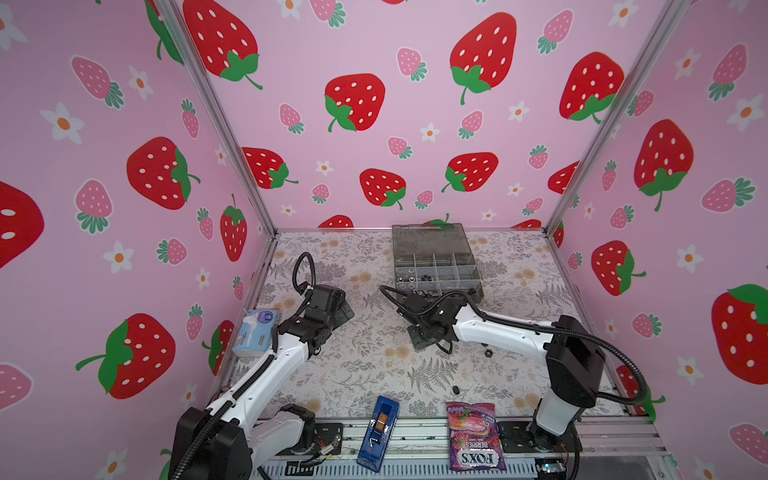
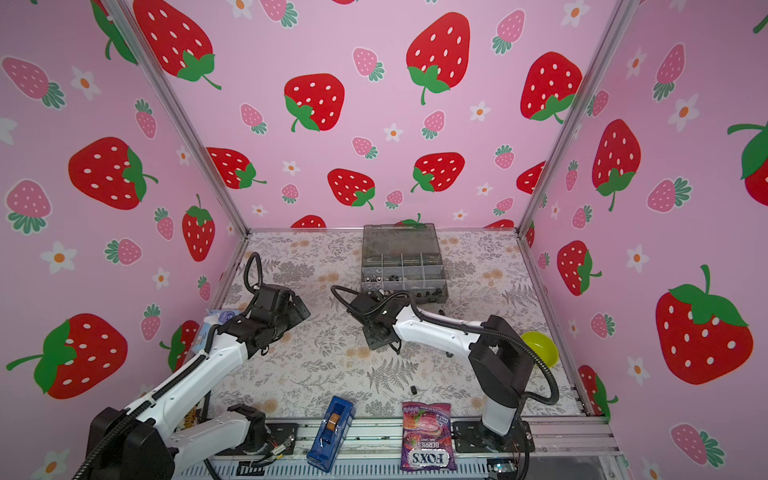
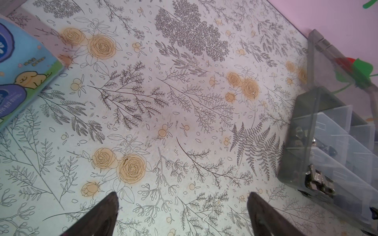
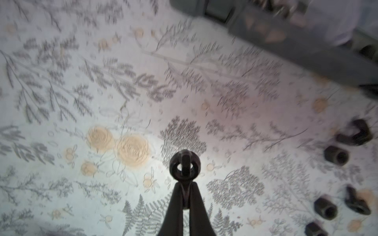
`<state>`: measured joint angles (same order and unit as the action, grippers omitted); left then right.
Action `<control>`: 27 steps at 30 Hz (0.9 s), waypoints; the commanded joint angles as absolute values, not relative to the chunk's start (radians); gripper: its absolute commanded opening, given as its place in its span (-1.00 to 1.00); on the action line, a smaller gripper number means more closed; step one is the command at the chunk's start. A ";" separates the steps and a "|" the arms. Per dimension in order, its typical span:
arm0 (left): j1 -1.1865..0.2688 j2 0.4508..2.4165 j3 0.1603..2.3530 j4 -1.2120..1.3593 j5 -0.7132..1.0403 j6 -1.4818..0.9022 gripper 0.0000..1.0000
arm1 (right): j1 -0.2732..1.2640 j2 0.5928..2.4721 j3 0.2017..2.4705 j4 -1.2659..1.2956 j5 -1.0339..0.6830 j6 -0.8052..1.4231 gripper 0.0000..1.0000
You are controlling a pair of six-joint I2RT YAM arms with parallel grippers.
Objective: Sort the screws and nuts into containers
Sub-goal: 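Lift the black wing nut with the right gripper and carry it over the box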
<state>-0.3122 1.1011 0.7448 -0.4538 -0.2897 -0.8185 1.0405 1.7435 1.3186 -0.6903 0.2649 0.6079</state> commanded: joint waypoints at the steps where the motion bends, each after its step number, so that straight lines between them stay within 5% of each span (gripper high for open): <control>1: -0.308 1.073 0.746 -0.472 -0.339 -0.807 0.98 | 0.974 1.746 1.384 -0.679 0.341 0.514 -1.00; 27: -0.308 1.046 0.717 -0.426 -0.376 -0.780 0.99 | 0.668 2.196 1.900 -0.644 0.227 0.269 -1.00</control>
